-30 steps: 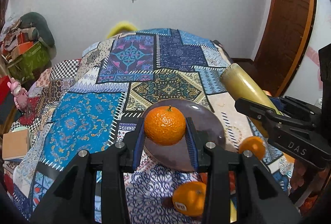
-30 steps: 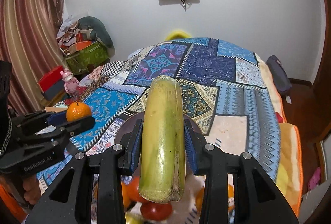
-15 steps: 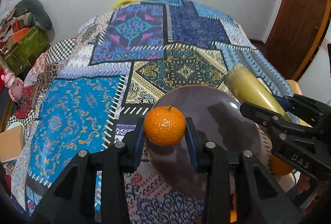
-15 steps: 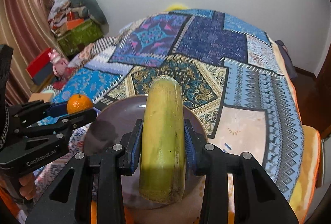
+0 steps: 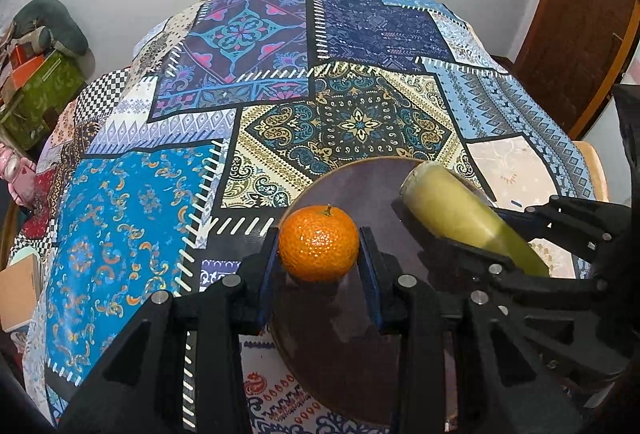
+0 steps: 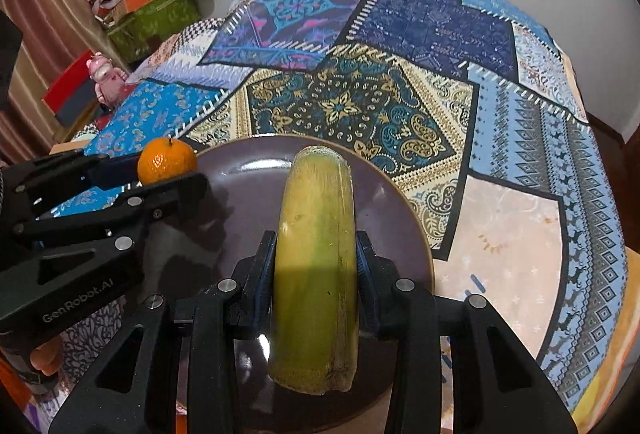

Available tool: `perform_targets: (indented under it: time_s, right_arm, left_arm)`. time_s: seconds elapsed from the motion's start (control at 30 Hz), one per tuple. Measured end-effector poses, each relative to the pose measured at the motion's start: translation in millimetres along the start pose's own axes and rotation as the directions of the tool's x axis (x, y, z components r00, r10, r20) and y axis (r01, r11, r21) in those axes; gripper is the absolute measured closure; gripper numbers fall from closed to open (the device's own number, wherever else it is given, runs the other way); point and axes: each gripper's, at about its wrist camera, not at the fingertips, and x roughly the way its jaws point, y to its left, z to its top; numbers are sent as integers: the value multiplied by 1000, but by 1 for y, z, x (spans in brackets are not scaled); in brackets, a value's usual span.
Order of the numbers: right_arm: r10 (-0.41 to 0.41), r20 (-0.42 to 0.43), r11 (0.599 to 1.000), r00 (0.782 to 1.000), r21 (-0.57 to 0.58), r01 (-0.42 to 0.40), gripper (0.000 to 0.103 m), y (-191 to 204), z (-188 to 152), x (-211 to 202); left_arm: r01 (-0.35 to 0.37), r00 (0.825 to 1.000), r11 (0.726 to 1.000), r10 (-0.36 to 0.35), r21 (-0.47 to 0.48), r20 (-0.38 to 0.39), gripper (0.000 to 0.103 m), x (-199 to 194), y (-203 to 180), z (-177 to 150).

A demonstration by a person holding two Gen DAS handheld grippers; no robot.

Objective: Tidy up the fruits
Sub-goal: 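Carry the mandarin and corn cob onto the purple plate and open both tools, then grasp a large orange with the left tool while the right tool grasps the Dole orange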

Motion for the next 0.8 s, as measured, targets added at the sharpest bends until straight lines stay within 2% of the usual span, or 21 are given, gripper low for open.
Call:
perform_targets:
  time_s: [0.27,0.47,0.67,0.8]
  right_arm:
    - [4,-57,1000,998,-18,-5,69,3,-1,8]
    - [22,-38,1000,999,-13,-22,69,3,3,-3]
    - [4,25,1000,1000,-17,-4,68,4,4,-31]
    - [-6,89,1000,996,-9,7,59,4,0,-59]
  left_arm:
    - [8,999,1000,-8,-2,-34,66,11,-3,0]
    - [6,999,1000,-6,-9,-47,64,11,-4,-1]
    - [14,1000,1000,-14,-16,-5,62,-16,-1,-1]
    - [16,999,1000,-15,-11,34,60,-44,0,-4]
